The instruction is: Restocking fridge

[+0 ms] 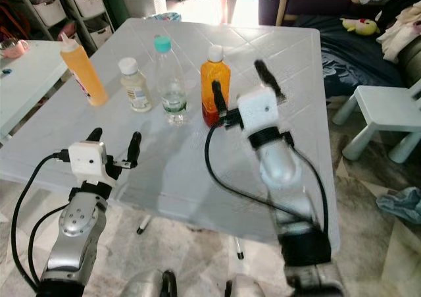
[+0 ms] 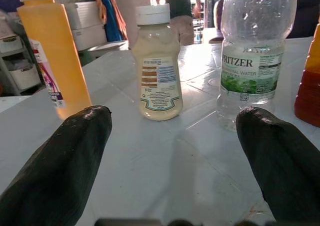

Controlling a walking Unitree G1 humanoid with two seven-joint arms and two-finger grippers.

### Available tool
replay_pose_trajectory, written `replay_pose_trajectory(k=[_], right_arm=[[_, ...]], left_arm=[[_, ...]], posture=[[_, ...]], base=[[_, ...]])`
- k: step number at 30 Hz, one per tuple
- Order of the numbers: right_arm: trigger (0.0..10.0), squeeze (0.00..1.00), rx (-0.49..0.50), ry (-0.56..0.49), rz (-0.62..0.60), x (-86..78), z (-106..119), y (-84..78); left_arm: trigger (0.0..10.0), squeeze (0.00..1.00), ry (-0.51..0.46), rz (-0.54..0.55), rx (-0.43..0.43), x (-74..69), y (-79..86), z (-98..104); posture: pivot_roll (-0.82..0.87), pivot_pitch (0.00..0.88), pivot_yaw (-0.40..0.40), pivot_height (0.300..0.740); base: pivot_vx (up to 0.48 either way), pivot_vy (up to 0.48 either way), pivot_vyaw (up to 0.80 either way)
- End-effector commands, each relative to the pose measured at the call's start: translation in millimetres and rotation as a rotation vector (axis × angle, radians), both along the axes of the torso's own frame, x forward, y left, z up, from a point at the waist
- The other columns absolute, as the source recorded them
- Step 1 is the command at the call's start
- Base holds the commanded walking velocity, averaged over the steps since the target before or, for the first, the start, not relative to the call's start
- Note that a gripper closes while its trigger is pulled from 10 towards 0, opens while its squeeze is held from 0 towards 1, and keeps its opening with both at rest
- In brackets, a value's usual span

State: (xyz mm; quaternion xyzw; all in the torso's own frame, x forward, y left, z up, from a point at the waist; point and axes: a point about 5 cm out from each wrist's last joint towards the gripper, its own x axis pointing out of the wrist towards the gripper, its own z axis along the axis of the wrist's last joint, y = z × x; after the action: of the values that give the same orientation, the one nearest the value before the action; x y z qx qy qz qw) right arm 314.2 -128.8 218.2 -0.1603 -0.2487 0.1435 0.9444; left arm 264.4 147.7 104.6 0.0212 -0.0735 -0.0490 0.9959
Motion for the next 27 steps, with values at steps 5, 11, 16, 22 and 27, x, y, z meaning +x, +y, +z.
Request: replay_pose_trajectory(k=[5,11,16,22,27], right_arm=[[10.0,0.00,0.000,0.028,0.073,11.5,3.1,9.1],[10.0,0.00,0.053,0.062,0.137,23.7,11.2,25.2],[2.8,0.00,0.064,0.127,0.138,34.9,12.7,33.3],[0.0,0.00,0.105,0.138,0.106,39.9,16.3,31.9],[2.4,0.00,0.134,0.173,0.058,43.7,14.1,25.8]], left_arm=[[10.0,0.00,-0.019,0.009,0.010,2.4,1.9,6.0],[10.0,0.00,-0.022,0.006,0.011,3.2,0.5,7.2],[10.0,0.00,-0.024,0.002,0.016,5.1,0.4,8.0],[10.0,0.00,-0.027,0.002,0.015,5.9,-0.1,9.1],[10.0,0.00,-0.019,-0.003,0.017,4.2,-1.9,6.9]], posture=[[0.02,0.093,0.060,0.740],[0.03,0.092,0.063,0.740],[0.03,0.088,0.064,0.740],[0.03,0.088,0.061,0.740],[0.03,0.089,0.060,0.740]], base=[[0.000,0.000,0.00],[0.000,0.000,0.00],[0.000,0.000,0.00],[0.000,0.000,0.00],[0.000,0.000,0.00]])
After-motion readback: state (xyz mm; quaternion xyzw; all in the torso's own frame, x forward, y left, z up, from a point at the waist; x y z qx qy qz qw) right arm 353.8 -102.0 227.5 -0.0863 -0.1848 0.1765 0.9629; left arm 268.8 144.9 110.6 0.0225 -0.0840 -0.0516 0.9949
